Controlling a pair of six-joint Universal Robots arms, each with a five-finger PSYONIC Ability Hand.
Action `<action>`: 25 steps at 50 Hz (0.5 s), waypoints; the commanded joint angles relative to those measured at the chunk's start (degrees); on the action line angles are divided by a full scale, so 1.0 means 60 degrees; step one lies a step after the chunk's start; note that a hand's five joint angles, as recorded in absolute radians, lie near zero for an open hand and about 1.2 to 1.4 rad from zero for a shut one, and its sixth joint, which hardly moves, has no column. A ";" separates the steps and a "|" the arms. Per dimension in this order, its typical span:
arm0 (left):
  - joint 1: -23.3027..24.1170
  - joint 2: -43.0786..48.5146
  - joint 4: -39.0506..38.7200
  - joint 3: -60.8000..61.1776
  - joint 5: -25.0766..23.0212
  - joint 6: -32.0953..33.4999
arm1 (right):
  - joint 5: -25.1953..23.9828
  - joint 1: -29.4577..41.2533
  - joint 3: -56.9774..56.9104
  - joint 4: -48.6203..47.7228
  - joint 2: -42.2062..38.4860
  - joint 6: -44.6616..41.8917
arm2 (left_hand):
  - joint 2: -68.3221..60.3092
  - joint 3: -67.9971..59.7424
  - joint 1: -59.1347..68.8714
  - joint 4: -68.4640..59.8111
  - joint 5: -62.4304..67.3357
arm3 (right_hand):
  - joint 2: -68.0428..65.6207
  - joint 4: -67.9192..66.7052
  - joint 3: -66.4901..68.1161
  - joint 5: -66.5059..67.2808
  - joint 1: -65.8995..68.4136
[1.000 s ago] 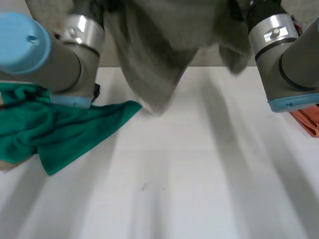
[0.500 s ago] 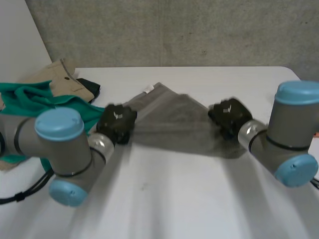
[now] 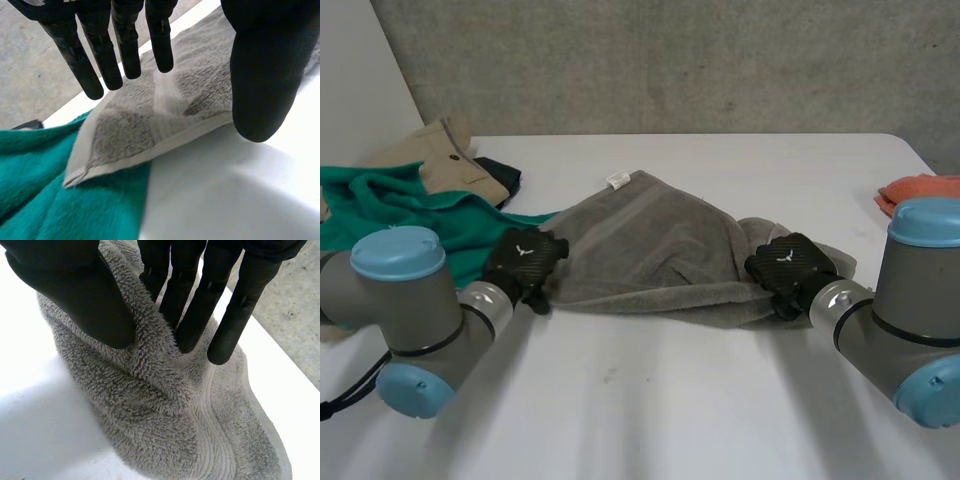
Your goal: Fold the laundry.
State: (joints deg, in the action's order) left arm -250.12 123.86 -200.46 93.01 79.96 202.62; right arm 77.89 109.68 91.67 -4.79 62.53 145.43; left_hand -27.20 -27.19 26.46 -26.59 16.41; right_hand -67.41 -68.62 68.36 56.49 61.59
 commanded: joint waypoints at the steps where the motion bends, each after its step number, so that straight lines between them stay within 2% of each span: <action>1: -0.0193 0.0288 -0.0194 -0.0368 -0.0582 0.0025 | 0.0012 -0.0086 0.0029 -0.0008 -0.0021 0.0122 | -0.1708 -0.1710 0.1832 -0.1811 0.1841 | -0.2099 -0.1897 0.1939 0.2252 0.3068; 3: -0.0208 0.0609 -0.0340 -0.0675 -0.0568 0.0112 | 0.0026 -0.0086 0.0043 -0.0008 -0.0021 0.0122 | -0.2408 -0.2409 0.2531 -0.2510 0.2540 | -0.2099 -0.1897 0.1939 0.2252 0.3068; 13: -0.0281 0.1153 -0.0297 -0.1248 -0.0495 0.0332 | 0.0012 -0.0130 0.0146 -0.0023 -0.0007 0.0122 | -0.2468 -0.2469 0.2591 -0.2570 0.2600 | -0.2099 -0.1897 0.1939 0.2252 0.3068; 25: -0.0442 0.0085 0.0377 -0.0575 -0.0495 0.0537 | 0.0026 -0.0203 0.0117 -0.0037 -0.0007 0.0122 | -0.2103 -0.2105 0.2227 -0.2205 0.2236 | -0.2099 -0.1897 0.1939 0.2252 0.3068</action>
State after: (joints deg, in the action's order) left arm -252.42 128.48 -200.65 87.01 77.15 205.53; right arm 78.04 108.56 92.41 -5.00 62.49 146.16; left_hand -35.96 -35.95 36.16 -35.84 25.61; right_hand -67.41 -68.62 68.36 56.48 61.59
